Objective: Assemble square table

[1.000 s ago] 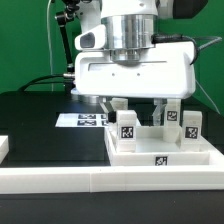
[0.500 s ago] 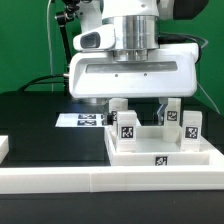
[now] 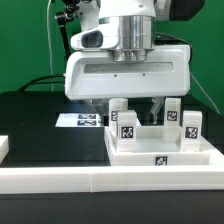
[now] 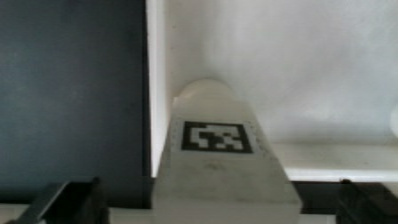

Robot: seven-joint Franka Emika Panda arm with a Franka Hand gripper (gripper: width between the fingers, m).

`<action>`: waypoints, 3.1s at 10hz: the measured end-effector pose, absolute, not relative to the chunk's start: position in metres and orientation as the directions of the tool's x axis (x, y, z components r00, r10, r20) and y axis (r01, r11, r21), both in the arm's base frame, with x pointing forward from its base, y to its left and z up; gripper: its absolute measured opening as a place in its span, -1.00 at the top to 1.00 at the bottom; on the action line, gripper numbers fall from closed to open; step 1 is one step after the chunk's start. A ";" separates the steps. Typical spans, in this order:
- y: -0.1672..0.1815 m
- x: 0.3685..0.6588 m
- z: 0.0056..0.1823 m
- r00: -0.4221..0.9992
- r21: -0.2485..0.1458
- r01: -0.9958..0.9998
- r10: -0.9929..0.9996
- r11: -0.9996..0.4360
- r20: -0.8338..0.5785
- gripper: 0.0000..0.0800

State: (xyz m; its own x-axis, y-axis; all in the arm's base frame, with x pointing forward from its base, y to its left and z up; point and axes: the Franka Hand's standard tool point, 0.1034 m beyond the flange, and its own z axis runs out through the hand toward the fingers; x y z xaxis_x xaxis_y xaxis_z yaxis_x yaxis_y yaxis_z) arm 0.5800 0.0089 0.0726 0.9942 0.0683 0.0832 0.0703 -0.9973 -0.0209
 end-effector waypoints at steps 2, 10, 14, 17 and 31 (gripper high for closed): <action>0.009 0.580 0.073 0.994 -0.021 0.070 0.068 -0.997 0.083 -0.30; 0.005 0.580 0.072 0.860 -0.074 -0.502 -0.506 -0.862 0.065 0.28; 0.005 0.581 0.071 0.616 -0.090 -0.781 -0.786 -0.618 0.046 0.27; 0.006 0.580 0.071 0.407 -0.100 -0.908 -0.913 -0.407 0.021 0.27; 0.005 0.580 0.071 0.776 -0.101 -0.622 -0.629 -0.776 0.052 -0.62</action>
Offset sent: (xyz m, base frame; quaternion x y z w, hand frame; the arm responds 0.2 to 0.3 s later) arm 0.0000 0.0000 0.0000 0.0000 0.0000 0.0650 0.9979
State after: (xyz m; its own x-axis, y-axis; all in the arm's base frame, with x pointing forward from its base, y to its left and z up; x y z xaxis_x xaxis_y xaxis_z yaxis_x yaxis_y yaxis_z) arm 0.5803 0.0049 0.0710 0.7760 -0.6285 0.0523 -0.6220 -0.7764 -0.1013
